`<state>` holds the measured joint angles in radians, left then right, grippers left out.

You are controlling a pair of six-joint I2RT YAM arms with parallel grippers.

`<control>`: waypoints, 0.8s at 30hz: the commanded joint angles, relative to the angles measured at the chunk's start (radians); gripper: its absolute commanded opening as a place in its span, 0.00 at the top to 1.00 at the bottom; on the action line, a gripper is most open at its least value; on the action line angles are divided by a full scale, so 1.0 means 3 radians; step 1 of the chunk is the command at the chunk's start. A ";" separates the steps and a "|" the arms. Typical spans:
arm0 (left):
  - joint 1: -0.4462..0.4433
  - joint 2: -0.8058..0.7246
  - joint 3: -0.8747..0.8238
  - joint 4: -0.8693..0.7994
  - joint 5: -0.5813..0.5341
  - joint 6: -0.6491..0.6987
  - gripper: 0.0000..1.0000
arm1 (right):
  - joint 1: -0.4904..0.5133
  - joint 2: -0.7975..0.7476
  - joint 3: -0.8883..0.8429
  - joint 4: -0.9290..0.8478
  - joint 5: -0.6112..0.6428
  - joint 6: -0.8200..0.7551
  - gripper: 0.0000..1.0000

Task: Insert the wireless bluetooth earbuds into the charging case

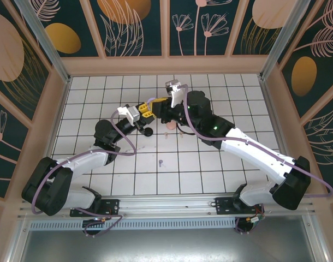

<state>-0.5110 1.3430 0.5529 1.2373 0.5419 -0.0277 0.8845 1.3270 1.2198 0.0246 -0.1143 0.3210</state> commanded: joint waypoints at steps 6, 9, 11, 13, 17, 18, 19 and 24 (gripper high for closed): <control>-0.0020 -0.0006 0.0054 0.0107 0.0057 -0.0051 1.00 | 0.0001 -0.0089 0.0039 0.0116 -0.0041 0.0022 0.83; -0.0024 -0.0007 0.0054 0.0105 0.0055 -0.0051 1.00 | 0.0002 -0.0152 0.0040 0.0133 -0.0037 0.0032 0.83; -0.0022 -0.0004 0.0054 0.0104 0.0059 -0.0053 1.00 | 0.0002 -0.0173 0.0048 0.0138 -0.0043 0.0038 0.83; -0.0020 -0.0011 0.0055 0.0104 0.0062 -0.0054 1.00 | 0.0002 -0.0174 0.0065 0.0145 -0.0053 0.0045 0.84; -0.0023 -0.0022 0.0059 0.0079 0.0069 -0.0051 1.00 | 0.0002 -0.0149 0.0068 0.0162 -0.0054 0.0049 0.84; -0.0024 -0.0026 0.0059 0.0074 0.0073 -0.0052 1.00 | 0.0002 -0.0136 0.0062 0.0172 -0.0052 0.0054 0.84; -0.0021 -0.0028 0.0059 0.0074 0.0072 -0.0051 1.00 | 0.0002 -0.0124 0.0056 0.0180 -0.0054 0.0055 0.84; -0.0023 -0.0035 0.0069 0.0053 0.0086 -0.0051 1.00 | 0.0002 -0.0067 0.0036 0.0236 -0.0049 0.0075 0.84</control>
<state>-0.5110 1.3430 0.5529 1.2369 0.5434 -0.0307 0.8845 1.3014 1.2201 0.0322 -0.1143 0.3275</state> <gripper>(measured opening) 0.187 0.164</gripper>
